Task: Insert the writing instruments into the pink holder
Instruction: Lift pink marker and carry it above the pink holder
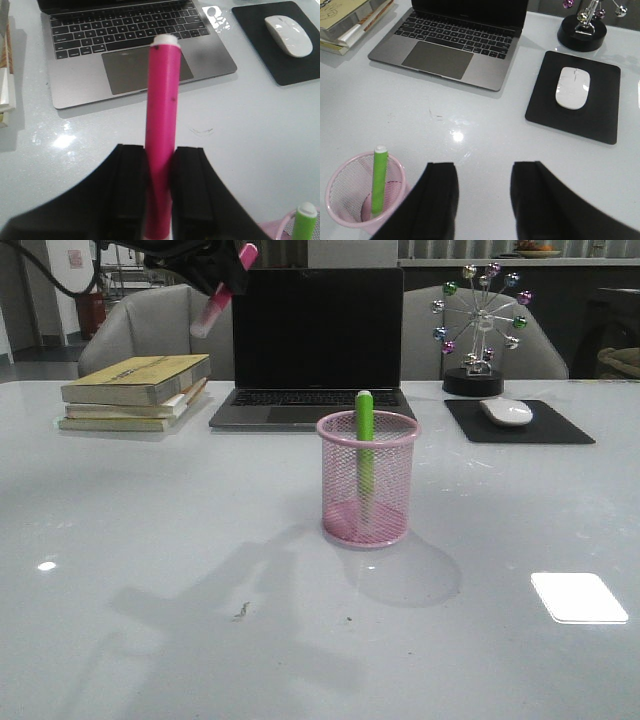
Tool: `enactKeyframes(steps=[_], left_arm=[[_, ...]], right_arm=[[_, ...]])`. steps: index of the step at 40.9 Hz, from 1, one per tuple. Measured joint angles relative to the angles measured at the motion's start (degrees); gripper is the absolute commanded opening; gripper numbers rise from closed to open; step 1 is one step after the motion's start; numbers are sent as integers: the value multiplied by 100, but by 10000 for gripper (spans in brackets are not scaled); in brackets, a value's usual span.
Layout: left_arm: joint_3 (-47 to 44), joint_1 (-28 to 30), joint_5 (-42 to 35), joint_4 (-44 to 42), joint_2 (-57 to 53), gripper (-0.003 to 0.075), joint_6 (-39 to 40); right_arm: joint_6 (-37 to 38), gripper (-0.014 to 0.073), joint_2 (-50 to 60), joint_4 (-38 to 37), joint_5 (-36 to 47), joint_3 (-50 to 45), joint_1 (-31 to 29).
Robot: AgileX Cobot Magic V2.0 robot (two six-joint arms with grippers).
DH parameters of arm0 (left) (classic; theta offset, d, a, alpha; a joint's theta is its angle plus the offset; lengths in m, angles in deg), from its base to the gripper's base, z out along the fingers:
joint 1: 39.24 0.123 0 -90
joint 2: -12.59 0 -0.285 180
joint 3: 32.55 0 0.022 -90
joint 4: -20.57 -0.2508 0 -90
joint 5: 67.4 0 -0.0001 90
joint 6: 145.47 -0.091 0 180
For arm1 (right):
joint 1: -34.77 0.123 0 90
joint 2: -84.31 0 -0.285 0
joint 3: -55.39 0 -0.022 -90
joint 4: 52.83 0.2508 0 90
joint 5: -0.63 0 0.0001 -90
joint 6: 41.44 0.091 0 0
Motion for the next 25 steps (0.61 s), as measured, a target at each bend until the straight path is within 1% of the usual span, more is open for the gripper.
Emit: enactKeyframes(steps=[10,25], left_arm=[[0,-245,-59,-60,-9,91,0],[-47,-630,-443,-242,-251,91,0]], right_arm=[[0,381,0,0,-97,0,-29],[-10,381,0,0,-129,0,-38]])
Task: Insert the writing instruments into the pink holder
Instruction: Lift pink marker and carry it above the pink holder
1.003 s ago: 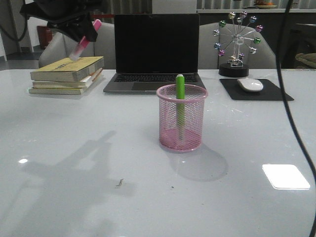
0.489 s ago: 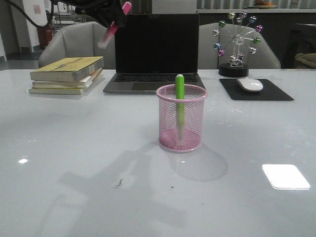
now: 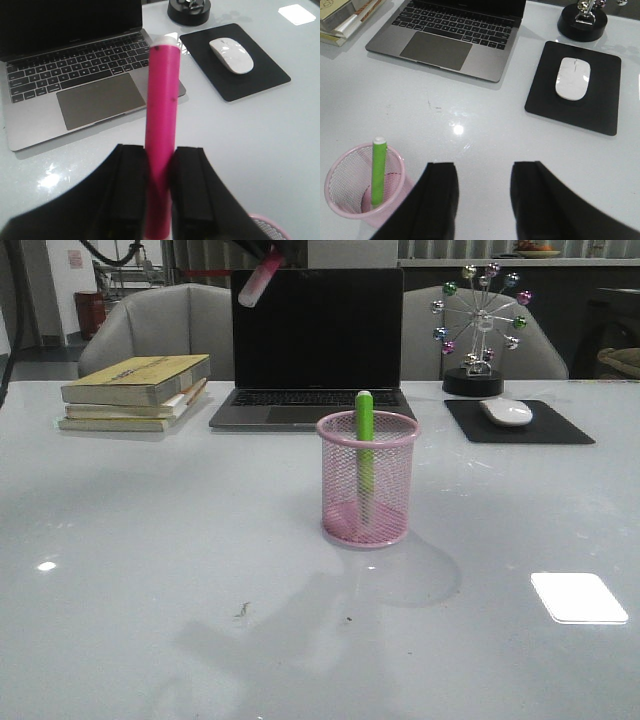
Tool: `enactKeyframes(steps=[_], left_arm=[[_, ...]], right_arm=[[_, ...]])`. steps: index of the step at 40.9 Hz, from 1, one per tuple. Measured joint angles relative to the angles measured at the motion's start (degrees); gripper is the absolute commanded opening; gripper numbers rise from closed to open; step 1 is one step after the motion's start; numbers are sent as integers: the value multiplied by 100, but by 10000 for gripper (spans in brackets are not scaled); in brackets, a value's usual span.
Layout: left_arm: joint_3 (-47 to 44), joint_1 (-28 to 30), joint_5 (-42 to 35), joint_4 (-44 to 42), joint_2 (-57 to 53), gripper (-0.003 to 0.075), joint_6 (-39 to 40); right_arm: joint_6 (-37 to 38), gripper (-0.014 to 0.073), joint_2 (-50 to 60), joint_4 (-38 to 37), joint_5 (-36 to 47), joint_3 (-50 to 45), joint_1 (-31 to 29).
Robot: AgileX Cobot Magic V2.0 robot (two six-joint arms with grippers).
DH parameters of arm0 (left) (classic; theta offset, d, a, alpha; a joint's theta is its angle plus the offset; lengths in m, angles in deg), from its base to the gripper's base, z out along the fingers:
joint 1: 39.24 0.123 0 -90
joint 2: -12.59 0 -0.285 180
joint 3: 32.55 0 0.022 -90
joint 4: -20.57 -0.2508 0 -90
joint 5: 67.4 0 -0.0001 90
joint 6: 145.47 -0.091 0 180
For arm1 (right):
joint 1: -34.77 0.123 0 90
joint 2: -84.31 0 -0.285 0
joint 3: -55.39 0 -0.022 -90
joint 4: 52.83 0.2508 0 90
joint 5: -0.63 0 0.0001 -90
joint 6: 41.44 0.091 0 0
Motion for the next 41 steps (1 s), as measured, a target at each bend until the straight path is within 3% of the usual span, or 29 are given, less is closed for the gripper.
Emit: enactKeyframes(steps=[25,33,41], left_arm=[[0,-470,-222,-325,0,91,-30],[-41,-706,-592,-325,0,91,-30],[-630,-769,-1111,-325,-4,91,-30]], right_arm=[[0,381,0,-9,-108,0,0],[0,381,0,-9,-136,0,0],[0,381,0,-66,-184,0,0]])
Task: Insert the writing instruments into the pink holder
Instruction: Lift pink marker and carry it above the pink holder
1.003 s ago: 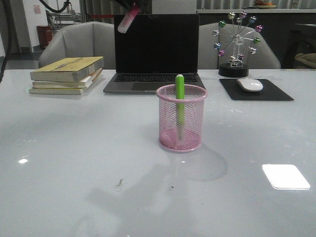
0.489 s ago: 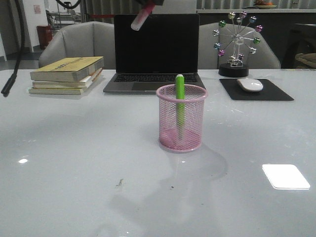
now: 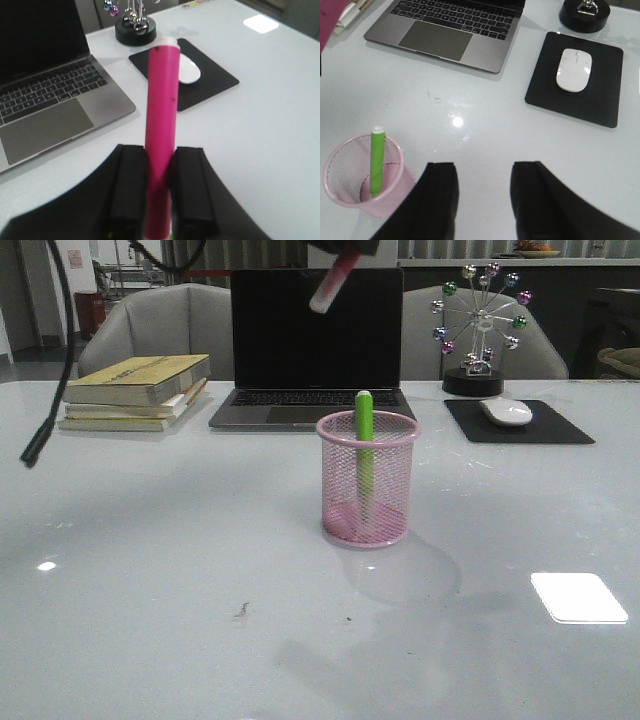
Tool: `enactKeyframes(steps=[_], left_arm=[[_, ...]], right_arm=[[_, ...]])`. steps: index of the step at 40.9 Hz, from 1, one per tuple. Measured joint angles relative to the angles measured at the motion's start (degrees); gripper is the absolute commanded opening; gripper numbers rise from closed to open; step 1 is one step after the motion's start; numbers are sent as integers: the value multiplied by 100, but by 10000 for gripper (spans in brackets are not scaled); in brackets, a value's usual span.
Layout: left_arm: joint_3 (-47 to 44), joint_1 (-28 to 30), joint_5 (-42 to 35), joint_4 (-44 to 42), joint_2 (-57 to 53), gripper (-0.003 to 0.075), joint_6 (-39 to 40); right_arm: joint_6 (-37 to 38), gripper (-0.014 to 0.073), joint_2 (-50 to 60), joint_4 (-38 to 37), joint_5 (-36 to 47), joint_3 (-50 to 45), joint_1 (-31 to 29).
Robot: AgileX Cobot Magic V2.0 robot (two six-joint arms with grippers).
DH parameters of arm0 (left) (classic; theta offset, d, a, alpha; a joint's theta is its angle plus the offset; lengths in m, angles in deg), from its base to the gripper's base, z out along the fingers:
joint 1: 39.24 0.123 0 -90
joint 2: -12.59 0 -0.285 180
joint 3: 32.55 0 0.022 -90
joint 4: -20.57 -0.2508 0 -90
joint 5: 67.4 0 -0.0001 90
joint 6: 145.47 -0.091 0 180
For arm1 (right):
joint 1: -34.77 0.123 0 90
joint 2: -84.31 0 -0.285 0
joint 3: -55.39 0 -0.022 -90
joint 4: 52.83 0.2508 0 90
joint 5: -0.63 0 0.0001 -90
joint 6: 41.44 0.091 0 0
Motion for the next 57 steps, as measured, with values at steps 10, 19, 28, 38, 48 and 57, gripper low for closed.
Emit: enactKeyframes(steps=[10,19,28,38,48,57], left_arm=[[-595,-181,-576,193,0,91,0],[-688,-531,-1147,143,0,91,0],[-916,-664,-1886,95,0,91,0],[-1614,-664,-2579,95,0,91,0],[-1771,-664,-3115,95,10,91,0],[-1771,-664,-3307,95,248,91,0]], right_arm=[[0,381,0,-29,-36,0,0],[0,381,0,-29,-46,0,0],[0,381,0,-38,-80,0,0],[0,381,0,-38,-113,0,0],[0,381,0,-38,-138,0,0],[0,381,0,-38,-182,0,0]])
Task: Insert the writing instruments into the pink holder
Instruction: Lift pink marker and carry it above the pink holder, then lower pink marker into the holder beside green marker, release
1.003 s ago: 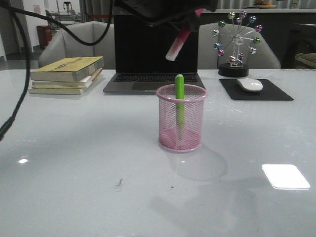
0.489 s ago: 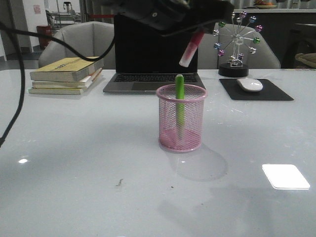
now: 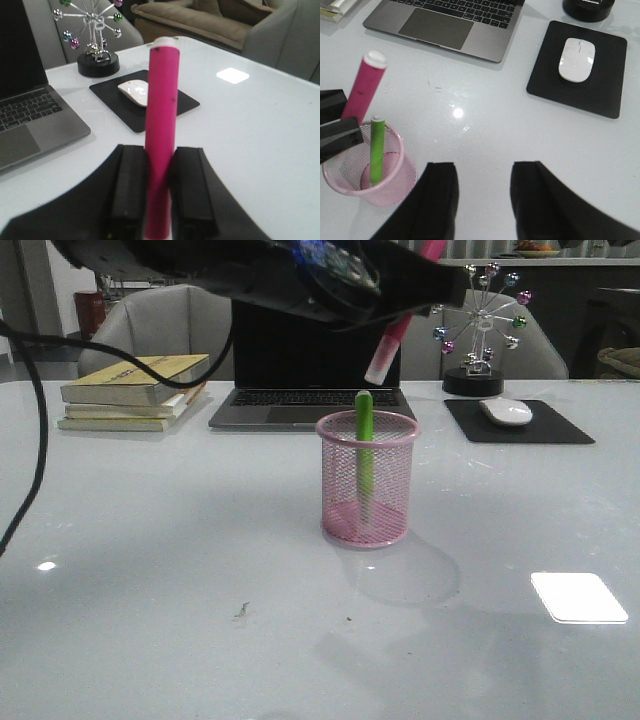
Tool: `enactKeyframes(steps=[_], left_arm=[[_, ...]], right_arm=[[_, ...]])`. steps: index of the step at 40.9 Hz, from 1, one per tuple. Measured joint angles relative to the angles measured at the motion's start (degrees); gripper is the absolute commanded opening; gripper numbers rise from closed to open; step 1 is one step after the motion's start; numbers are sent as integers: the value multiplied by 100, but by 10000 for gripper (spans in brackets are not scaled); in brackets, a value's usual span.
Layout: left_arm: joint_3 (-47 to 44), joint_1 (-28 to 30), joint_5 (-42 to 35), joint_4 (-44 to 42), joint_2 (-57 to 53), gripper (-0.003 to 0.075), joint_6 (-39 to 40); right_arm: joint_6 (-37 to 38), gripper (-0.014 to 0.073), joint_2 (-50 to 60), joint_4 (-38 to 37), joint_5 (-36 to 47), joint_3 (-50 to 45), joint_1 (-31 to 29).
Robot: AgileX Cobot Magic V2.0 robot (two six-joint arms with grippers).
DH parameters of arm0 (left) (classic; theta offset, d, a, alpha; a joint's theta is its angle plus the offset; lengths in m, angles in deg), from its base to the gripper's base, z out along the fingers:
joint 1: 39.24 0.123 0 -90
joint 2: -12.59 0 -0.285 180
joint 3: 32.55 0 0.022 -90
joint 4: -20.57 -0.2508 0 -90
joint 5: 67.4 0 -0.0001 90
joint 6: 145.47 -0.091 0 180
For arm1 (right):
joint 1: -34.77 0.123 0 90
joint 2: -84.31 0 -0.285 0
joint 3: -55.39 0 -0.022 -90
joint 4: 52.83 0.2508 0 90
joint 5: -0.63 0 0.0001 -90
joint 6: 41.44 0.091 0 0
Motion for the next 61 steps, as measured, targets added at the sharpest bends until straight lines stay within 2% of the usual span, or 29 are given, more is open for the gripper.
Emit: enactKeyframes(steps=[55,61], left_arm=[[-38,139,-157,10,341,92,0],[-38,139,-157,10,341,142,0]], right_arm=[[0,381,0,-4,-32,0,0],[0,381,0,-4,-32,0,0]])
